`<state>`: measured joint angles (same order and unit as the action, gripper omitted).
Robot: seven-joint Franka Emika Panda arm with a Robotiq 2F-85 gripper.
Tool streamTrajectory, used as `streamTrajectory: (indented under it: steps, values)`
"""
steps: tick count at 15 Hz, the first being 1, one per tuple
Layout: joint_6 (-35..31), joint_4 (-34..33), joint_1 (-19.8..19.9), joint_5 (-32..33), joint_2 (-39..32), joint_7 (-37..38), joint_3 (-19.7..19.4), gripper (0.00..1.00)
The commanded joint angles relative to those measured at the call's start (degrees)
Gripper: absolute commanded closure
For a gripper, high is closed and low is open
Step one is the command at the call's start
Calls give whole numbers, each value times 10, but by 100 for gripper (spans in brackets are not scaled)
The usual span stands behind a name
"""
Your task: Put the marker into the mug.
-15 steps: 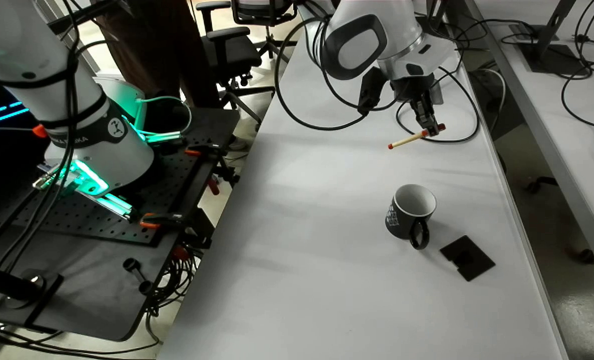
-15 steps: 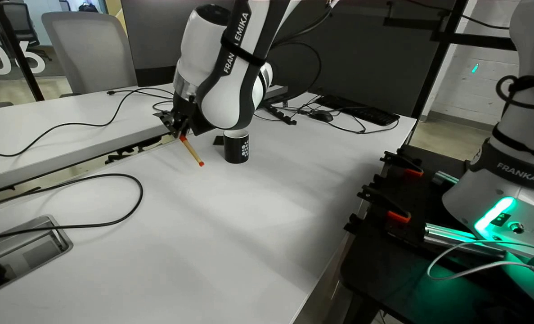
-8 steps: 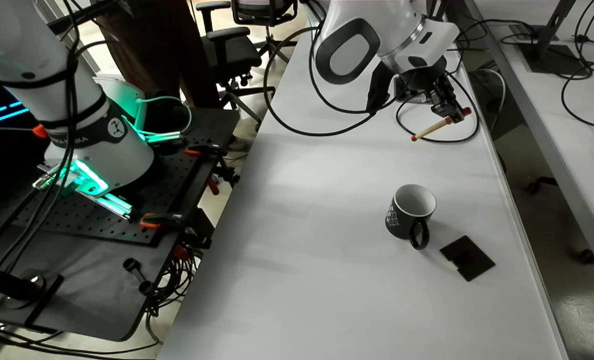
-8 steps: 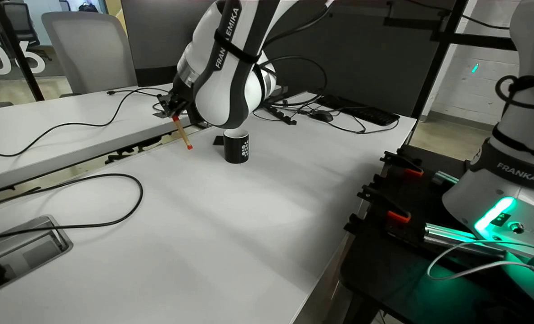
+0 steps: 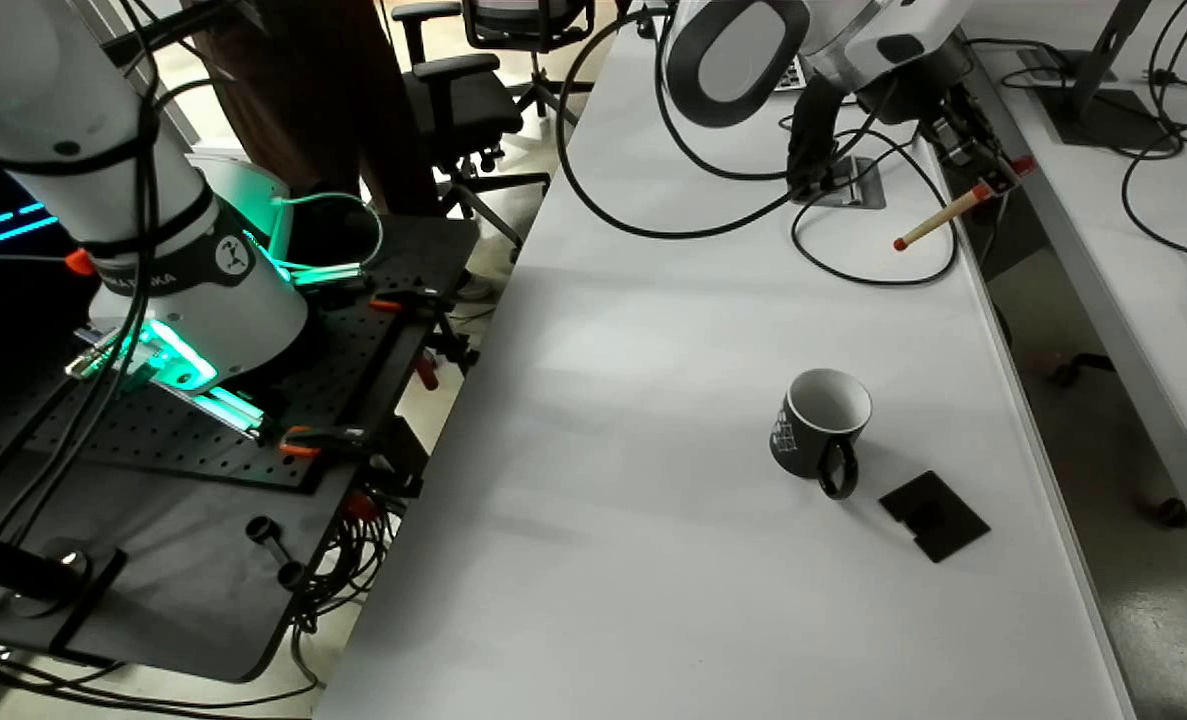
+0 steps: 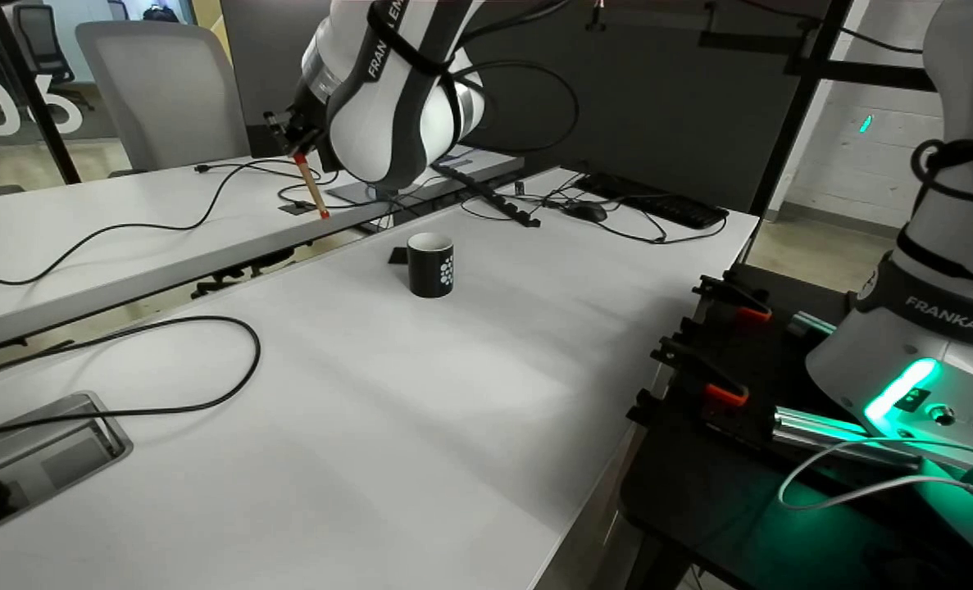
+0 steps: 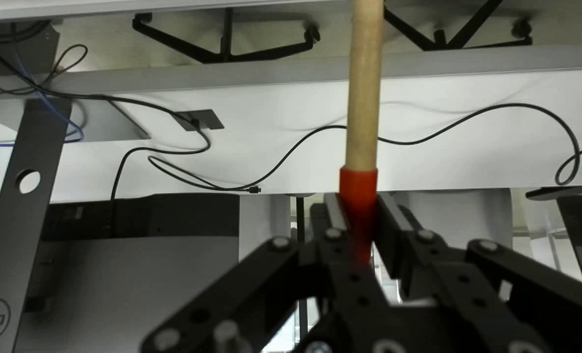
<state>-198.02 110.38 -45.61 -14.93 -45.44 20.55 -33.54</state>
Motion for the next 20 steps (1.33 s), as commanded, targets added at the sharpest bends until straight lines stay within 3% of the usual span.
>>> streamTrajectory:
  steps: [1,3,4,12,13,20]
  values:
    - [1,-9,-39,-24,-23,19,-51,94]
    - [1,-3,-53,-30,-29,25,-68,94]
    - [2,-4,-18,-58,-4,-42,-19,78]
    - [2,-4,-31,-63,-17,-35,-34,78]
    - [2,-4,-31,-64,-17,-35,-34,94]
    - [2,7,-16,-135,-18,-59,-34,94]
